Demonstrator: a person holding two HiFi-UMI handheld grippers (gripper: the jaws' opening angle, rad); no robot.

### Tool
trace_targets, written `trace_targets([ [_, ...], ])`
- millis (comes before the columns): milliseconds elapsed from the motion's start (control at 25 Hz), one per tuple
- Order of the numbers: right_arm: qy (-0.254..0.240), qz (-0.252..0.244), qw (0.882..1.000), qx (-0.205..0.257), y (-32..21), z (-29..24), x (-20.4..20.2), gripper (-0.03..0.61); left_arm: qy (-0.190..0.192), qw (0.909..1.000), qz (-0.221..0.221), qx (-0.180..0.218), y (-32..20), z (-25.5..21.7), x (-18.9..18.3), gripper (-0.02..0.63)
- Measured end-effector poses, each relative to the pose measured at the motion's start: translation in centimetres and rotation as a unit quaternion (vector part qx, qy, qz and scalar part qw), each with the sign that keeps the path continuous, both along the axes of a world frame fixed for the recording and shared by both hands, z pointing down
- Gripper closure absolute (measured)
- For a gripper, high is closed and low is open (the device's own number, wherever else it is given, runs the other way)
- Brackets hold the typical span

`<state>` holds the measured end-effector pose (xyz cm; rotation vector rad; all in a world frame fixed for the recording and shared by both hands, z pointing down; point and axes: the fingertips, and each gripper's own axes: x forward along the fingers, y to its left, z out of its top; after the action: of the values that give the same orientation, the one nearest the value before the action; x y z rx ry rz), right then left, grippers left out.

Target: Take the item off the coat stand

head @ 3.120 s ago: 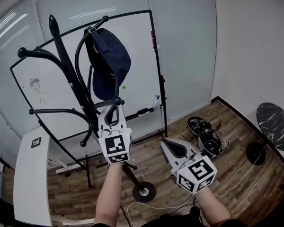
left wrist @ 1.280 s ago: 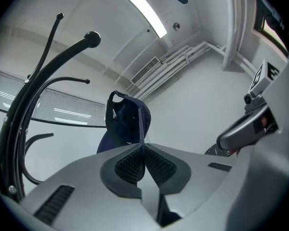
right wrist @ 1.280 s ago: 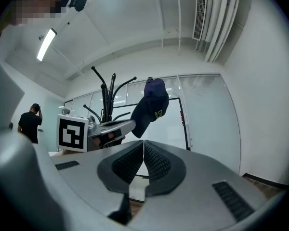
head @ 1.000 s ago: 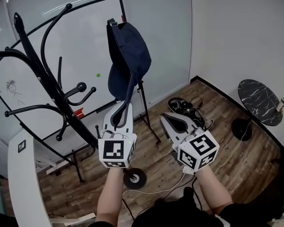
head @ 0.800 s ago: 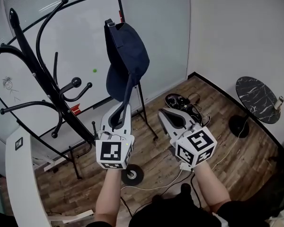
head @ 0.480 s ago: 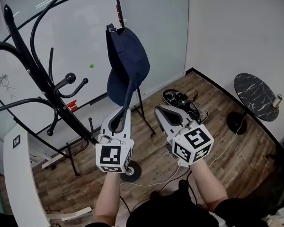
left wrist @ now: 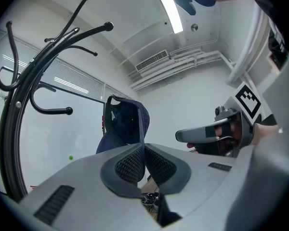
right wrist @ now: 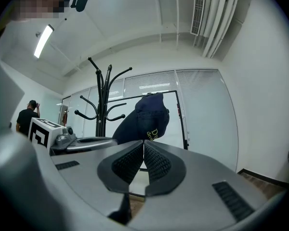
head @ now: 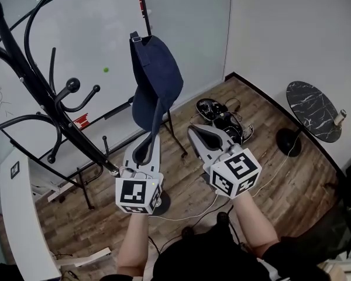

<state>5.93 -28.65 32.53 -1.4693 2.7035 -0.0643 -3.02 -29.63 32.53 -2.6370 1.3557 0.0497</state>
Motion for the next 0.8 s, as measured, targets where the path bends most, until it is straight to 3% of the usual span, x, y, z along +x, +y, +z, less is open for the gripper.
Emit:
trace_targets([
  [320, 0.016, -0.006, 1.000, -0.011, 0.2, 1.7, -0.3, 0.548, 0.005, 0.9997, 0.002, -0.025, 0.1, 2.0, 0.1, 0.586],
  [800, 0.019, -0.012, 1.000, -0.012, 0.4, 2.1, -0.8, 0.548, 0.001, 0.9995, -0.005, -0.031, -0.1, 2.6, -0.3, 0.586],
])
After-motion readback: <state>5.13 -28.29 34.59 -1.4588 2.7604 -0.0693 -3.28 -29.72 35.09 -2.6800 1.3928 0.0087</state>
